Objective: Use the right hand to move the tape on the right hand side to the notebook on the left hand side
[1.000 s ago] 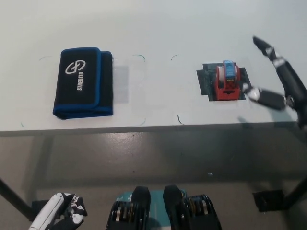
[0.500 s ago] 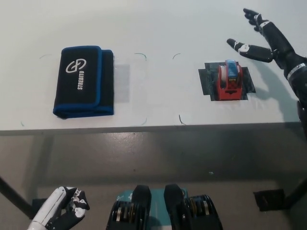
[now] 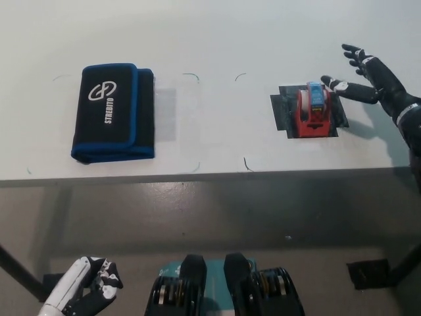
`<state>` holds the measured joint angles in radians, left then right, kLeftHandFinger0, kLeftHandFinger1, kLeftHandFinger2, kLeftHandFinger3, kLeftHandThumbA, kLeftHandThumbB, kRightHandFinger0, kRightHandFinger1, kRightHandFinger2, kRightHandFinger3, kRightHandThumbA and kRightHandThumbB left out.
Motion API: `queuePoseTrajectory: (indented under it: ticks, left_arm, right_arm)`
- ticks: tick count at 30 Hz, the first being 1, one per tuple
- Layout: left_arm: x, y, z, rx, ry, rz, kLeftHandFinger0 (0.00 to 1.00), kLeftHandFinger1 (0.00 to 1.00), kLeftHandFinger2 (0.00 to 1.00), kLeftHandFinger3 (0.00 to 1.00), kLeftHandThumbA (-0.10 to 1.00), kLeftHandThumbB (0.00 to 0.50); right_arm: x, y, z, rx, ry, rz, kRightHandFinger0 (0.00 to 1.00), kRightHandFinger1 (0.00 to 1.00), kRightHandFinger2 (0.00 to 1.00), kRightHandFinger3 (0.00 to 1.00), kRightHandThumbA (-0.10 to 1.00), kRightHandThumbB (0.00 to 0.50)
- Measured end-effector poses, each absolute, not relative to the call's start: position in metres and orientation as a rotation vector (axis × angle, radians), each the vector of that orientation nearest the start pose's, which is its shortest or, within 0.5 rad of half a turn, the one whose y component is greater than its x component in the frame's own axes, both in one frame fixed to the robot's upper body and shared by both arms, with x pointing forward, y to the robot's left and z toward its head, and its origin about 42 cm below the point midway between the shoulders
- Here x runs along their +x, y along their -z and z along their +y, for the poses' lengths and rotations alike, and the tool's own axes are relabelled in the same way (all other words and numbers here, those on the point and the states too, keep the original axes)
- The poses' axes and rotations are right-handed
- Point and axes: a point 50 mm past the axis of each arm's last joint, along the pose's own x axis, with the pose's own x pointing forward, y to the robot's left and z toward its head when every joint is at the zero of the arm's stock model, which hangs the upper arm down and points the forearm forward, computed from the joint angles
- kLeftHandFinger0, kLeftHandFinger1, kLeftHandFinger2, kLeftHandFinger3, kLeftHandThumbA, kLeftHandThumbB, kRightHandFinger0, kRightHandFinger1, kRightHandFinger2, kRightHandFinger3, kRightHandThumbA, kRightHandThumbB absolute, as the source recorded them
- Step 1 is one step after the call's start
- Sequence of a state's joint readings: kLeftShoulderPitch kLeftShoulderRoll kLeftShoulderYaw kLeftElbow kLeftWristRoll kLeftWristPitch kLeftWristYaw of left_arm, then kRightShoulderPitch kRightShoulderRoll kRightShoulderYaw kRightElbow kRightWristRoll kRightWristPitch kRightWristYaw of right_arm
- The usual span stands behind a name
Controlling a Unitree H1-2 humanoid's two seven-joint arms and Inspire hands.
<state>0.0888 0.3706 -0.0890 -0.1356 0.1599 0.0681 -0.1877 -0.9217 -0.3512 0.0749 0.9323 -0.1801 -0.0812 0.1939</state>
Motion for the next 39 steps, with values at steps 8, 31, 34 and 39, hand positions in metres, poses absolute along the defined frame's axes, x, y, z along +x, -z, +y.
queuePoseTrajectory:
  ticks: [8,31,34,39]
  left_arm:
    - [0.252,-0.113,0.296,0.515,0.262,0.077,0.16,0.15,0.23,0.43,-0.01,0.074]
    - [0.256,-0.117,0.297,0.517,0.255,0.064,0.20,0.19,0.29,0.45,-0.05,0.068]
    - [0.257,-0.118,0.297,0.519,0.255,0.061,0.18,0.17,0.26,0.44,-0.04,0.068]
    - [0.259,-0.119,0.297,0.522,0.255,0.053,0.17,0.16,0.25,0.42,-0.06,0.072]
  right_arm:
    - [0.528,-0.190,-0.297,-0.539,-0.189,0.097,1.00,1.00,1.00,1.00,0.74,0.366]
    - [0.528,-0.172,-0.267,-0.513,-0.177,0.044,1.00,1.00,1.00,1.00,0.70,0.352]
    - [0.531,-0.174,-0.259,-0.511,-0.180,0.040,1.00,1.00,1.00,1.00,0.68,0.325]
    - [0.535,-0.174,-0.245,-0.518,-0.188,0.043,1.00,1.00,1.00,1.00,0.66,0.323]
